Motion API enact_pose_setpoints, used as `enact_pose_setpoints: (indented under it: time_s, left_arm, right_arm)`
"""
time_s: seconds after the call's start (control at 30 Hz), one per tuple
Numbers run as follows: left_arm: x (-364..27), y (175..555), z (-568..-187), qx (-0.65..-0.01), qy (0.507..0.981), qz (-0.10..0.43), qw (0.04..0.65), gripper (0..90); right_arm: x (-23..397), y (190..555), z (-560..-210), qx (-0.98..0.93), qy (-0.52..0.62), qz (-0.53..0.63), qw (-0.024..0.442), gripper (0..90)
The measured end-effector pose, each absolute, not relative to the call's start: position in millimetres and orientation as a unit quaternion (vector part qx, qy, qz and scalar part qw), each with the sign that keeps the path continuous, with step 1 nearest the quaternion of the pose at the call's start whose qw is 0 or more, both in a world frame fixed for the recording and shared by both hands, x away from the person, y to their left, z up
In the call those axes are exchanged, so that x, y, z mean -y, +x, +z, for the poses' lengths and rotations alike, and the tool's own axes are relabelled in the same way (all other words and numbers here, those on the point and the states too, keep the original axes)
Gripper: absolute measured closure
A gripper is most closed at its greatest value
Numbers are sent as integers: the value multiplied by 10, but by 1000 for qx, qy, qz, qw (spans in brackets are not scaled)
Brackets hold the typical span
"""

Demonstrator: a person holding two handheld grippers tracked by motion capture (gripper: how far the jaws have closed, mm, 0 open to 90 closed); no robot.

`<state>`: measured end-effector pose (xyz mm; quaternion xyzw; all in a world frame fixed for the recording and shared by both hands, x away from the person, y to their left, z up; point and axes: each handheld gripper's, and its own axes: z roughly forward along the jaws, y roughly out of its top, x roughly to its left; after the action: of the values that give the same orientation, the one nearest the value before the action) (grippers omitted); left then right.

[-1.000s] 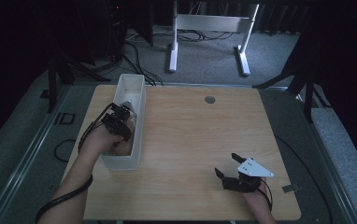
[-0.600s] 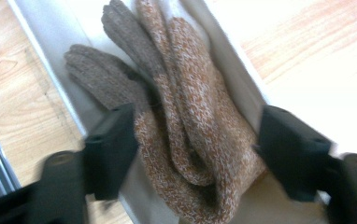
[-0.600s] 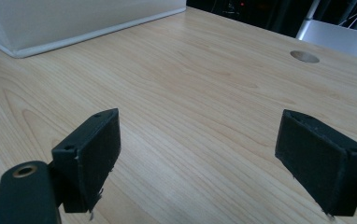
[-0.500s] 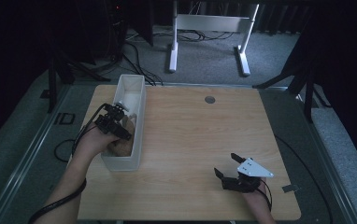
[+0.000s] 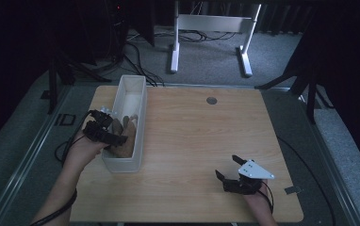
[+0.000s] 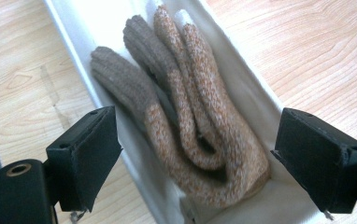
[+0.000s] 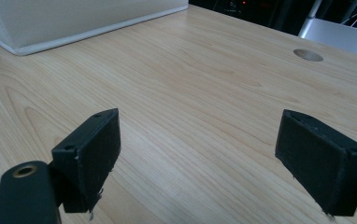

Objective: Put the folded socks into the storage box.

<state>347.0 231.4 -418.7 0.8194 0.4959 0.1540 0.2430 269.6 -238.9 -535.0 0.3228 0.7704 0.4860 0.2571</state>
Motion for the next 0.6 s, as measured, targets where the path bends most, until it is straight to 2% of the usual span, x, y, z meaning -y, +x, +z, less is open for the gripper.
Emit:
enact_pose_setpoints:
  time_s: [0.6]
  left_arm:
    - [-2613,3068,-4220,-491,798,164,308,141]
  right_arm:
    - [2410,2693,-5346,-769,325,485,261,139]
